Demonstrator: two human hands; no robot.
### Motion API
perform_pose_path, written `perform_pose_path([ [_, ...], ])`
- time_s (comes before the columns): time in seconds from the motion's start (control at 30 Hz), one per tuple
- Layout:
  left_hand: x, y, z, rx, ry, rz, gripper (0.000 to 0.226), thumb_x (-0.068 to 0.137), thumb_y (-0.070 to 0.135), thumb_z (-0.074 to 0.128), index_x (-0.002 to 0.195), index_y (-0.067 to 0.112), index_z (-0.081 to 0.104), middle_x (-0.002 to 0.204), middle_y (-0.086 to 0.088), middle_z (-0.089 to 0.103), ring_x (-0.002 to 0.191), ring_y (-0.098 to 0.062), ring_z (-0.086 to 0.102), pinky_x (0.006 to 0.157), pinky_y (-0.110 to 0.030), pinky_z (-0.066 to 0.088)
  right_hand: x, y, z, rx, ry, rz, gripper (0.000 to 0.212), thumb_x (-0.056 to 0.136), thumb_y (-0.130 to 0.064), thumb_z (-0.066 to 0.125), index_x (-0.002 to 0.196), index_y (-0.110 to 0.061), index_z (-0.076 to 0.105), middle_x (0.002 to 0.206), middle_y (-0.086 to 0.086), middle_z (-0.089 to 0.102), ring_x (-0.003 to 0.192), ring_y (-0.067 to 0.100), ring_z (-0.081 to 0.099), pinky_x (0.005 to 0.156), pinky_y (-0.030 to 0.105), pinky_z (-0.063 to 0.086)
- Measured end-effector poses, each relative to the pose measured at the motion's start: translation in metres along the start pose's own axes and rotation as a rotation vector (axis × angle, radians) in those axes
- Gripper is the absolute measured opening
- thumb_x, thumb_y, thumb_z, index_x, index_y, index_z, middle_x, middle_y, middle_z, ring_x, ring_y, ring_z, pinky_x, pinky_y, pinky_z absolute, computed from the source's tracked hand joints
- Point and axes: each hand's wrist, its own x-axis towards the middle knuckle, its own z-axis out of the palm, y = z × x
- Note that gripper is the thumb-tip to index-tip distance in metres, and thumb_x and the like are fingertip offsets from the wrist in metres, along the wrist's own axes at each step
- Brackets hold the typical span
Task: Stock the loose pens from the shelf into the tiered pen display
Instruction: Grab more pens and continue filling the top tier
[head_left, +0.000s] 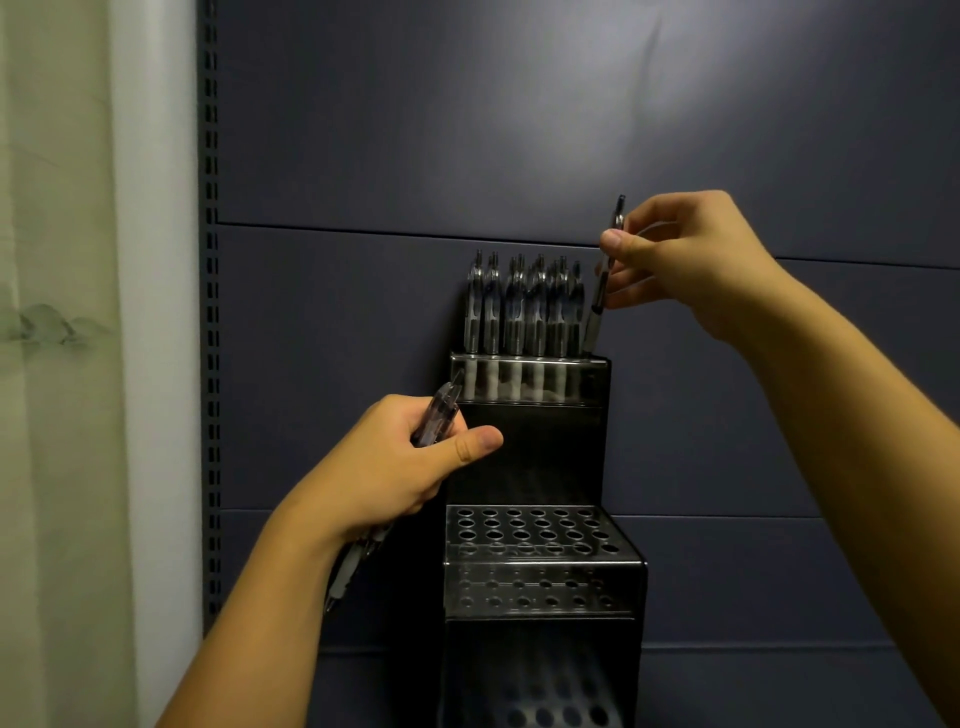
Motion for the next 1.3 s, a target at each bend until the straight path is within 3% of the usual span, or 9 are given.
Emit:
perform_pose_path([
  [0.23,0.001,-0.001,0.003,0.003,-0.014,-0.015,0.044,0.075,0.056,0.074,0.066,0.017,0.053,0.053,-0.003,0.04,0.046,-0.018,0.038,0.045,-0.027,0.035,-0.007,0.017,0.014,-0.146,-0.082,0.056,0.023,0.09,-0.026,0.073,0.091,-0.004,0.07,0.077,0.012,0.071,0.07,0.022,0.071,0.07,0.036,0.064],
  [0.33,0.0,-0.001,0.003,0.011,-0.012,-0.021,0.043,0.074,0.055,0.075,0.064,0.02,0.053,0.052,-0.003,0.04,0.047,-0.018,0.038,0.045,-0.028,0.034,-0.006,0.015,0.016,-0.213,-0.05,0.04,0.027,0.09,-0.032,0.073,0.091,-0.005,0.07,0.078,0.01,0.071,0.069,0.019,0.068,0.067,0.031,0.062],
  [0.53,0.0,-0.002,0.001,0.015,0.008,-0.025,0.046,0.074,0.057,0.075,0.068,0.016,0.054,0.052,-0.003,0.04,0.048,-0.021,0.037,0.046,-0.029,0.034,-0.008,0.01,0.019,-0.267,-0.179,0.151,0.026,0.091,-0.031,0.071,0.088,-0.005,0.069,0.084,0.012,0.073,0.071,0.018,0.071,0.061,0.025,0.06],
  [0.77,-0.001,-0.001,0.0,0.022,0.022,-0.014,0.046,0.079,0.052,0.075,0.07,0.012,0.055,0.052,0.0,0.04,0.045,-0.015,0.038,0.044,-0.028,0.035,-0.021,0.014,0.016,-0.313,-0.102,0.135,0.032,0.085,-0.034,0.077,0.091,-0.002,0.071,0.083,0.014,0.074,0.073,0.022,0.072,0.068,0.032,0.06],
  [0.9,-0.003,-0.001,-0.005,0.05,0.058,-0.01,0.052,0.085,0.047,0.075,0.075,0.001,0.052,0.055,-0.002,0.041,0.048,-0.016,0.04,0.046,-0.029,0.036,-0.048,0.011,0.023,-0.466,0.066,0.009,0.037,0.084,-0.044,0.077,0.092,-0.008,0.075,0.076,0.011,0.073,0.071,0.02,0.072,0.078,0.038,0.061],
  [1.0,-0.003,0.001,-0.006,0.11,0.078,0.014,0.052,0.085,0.048,0.074,0.079,0.0,0.056,0.055,0.0,0.044,0.048,-0.014,0.043,0.049,-0.03,0.038,-0.071,0.012,0.036,-0.321,0.113,-0.051,0.027,0.084,-0.044,0.078,0.089,-0.018,0.074,0.073,0.003,0.073,0.067,0.015,0.071,0.074,0.037,0.062],
  [1.17,-0.003,0.003,-0.002,0.266,0.136,0.038,0.045,0.085,0.05,0.075,0.077,0.008,0.061,0.054,0.009,0.049,0.051,-0.008,0.045,0.057,-0.033,0.043,-0.097,0.021,0.066,-0.047,-0.061,-0.033,0.014,0.083,-0.037,0.08,0.086,-0.024,0.076,0.074,-0.002,0.076,0.062,0.01,0.07,0.062,0.027,0.057],
  [1.3,-0.003,0.008,0.0,0.365,0.157,0.052,0.042,0.083,0.05,0.075,0.072,0.013,0.061,0.055,0.008,0.05,0.051,-0.005,0.045,0.052,-0.022,0.039,-0.111,0.029,0.074,0.164,-0.153,-0.058,0.016,0.081,-0.034,0.078,0.086,-0.019,0.078,0.073,0.001,0.074,0.06,0.01,0.067,0.061,0.026,0.054],
])
